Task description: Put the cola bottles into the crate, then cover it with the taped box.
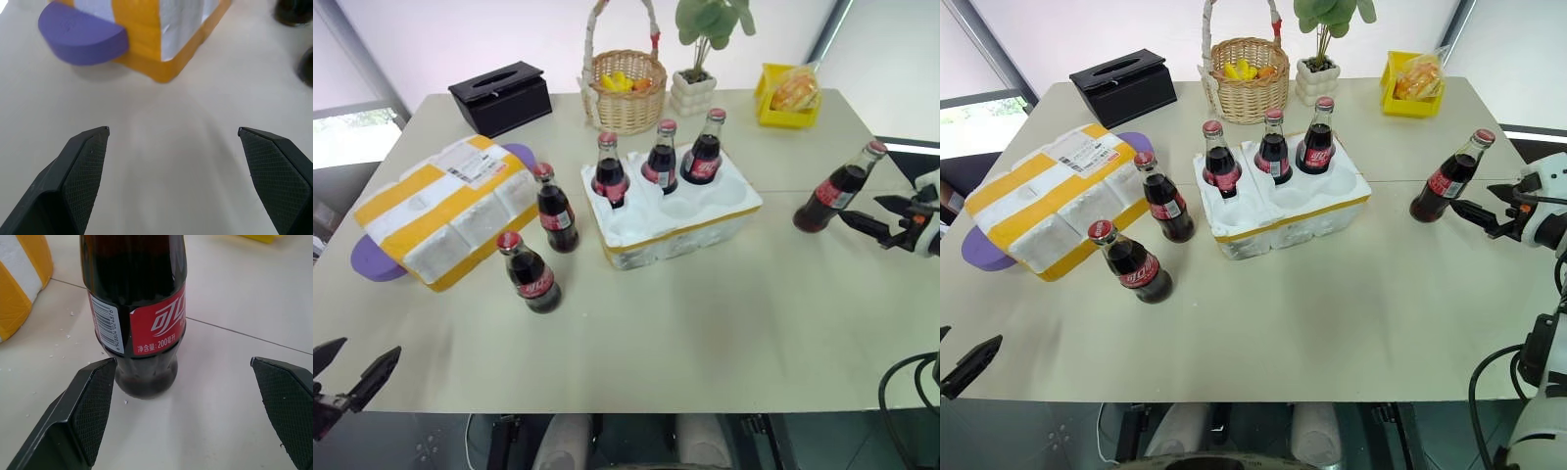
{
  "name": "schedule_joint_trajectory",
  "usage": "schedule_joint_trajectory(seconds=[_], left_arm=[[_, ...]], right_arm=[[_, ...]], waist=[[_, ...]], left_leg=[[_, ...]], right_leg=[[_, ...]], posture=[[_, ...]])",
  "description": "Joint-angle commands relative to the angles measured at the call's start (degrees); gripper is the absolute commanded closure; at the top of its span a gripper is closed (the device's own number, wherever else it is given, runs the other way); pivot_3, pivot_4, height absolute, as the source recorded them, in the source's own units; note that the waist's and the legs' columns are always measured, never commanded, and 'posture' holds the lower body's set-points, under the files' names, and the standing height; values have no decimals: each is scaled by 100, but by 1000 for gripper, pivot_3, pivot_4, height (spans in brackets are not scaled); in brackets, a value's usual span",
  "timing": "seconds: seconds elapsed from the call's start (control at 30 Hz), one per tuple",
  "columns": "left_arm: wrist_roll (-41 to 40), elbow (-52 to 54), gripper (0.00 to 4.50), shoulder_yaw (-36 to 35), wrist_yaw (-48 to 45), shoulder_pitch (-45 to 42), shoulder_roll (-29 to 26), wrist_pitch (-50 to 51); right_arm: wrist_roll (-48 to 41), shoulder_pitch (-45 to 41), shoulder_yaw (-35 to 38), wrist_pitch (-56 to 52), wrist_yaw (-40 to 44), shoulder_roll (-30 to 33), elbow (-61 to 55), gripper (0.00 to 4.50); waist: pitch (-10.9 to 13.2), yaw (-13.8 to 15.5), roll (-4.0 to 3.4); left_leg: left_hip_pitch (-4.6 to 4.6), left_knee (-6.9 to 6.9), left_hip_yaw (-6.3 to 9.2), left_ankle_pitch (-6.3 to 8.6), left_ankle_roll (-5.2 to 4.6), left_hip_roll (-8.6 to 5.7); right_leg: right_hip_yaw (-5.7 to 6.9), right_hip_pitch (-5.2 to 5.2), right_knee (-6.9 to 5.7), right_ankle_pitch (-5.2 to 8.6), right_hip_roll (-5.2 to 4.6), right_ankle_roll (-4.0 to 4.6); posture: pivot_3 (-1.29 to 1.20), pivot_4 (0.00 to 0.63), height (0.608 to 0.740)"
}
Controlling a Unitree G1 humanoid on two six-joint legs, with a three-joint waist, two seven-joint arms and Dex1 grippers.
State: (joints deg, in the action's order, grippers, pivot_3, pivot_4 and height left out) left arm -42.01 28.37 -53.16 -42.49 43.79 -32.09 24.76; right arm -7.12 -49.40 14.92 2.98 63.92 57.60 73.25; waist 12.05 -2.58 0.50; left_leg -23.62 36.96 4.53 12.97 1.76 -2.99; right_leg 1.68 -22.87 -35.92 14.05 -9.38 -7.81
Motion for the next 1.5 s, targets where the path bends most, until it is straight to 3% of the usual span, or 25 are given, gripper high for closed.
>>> schedule_joint_trajectory(seconds=[0.03,0.23,0.33,0.6,0.8,1.1,1.5], left_arm=[[-163,110,81,-351,-131,-105,-193,-118],[-385,98,81,-415,-321,-446,-739,121],[-406,155,81,-267,-488,-639,-1096,236],[-547,117,81,301,-765,-1562,-1786,604],[-383,23,81,1085,-1065,-2094,-1994,606],[-40,-241,81,2111,-1228,-2871,-1966,479],[566,-740,81,3312,-1229,-3884,-1539,129]], right_arm=[[-11,-166,23,86,389,397,-206,0],[-154,-146,-202,-282,2074,651,-796,0],[-556,404,-444,-691,2815,792,-1800,0],[-2509,2572,-256,-2292,2858,1193,-5459,0],[-3400,2843,-68,-3307,2384,697,-7624,0],[-3469,2382,-426,-3568,2145,240,-7926,0],[-3389,2498,-297,-3355,2486,344,-7653,0]], waist=[[0,0,-1],[2,-3,-4],[2,-8,-4],[1,47,-19],[-1,20,-25],[-2,201,-21],[-2,232,-20]], left_leg=[[0,-1,0,0,0,0],[-1,-2,0,0,0,2],[2,-1,-1,0,1,6],[1,-5,4,0,1,76],[6,-7,-12,0,1,92],[-16,1,-23,0,1,85],[-39,11,-18,-3,-1,83]], right_leg=[[0,0,0,0,0,0],[1,-1,-1,1,2,-1],[0,0,-5,1,6,-2],[-6,-13,-13,2,67,14],[-12,-31,-18,-11,88,37],[-13,-47,-8,-17,80,44],[-5,-62,-17,-21,86,41]], posture=[[0,150,740],[0,150,740],[0,150,740],[0,150,740],[0,150,740],[0,150,740],[0,150,740]])
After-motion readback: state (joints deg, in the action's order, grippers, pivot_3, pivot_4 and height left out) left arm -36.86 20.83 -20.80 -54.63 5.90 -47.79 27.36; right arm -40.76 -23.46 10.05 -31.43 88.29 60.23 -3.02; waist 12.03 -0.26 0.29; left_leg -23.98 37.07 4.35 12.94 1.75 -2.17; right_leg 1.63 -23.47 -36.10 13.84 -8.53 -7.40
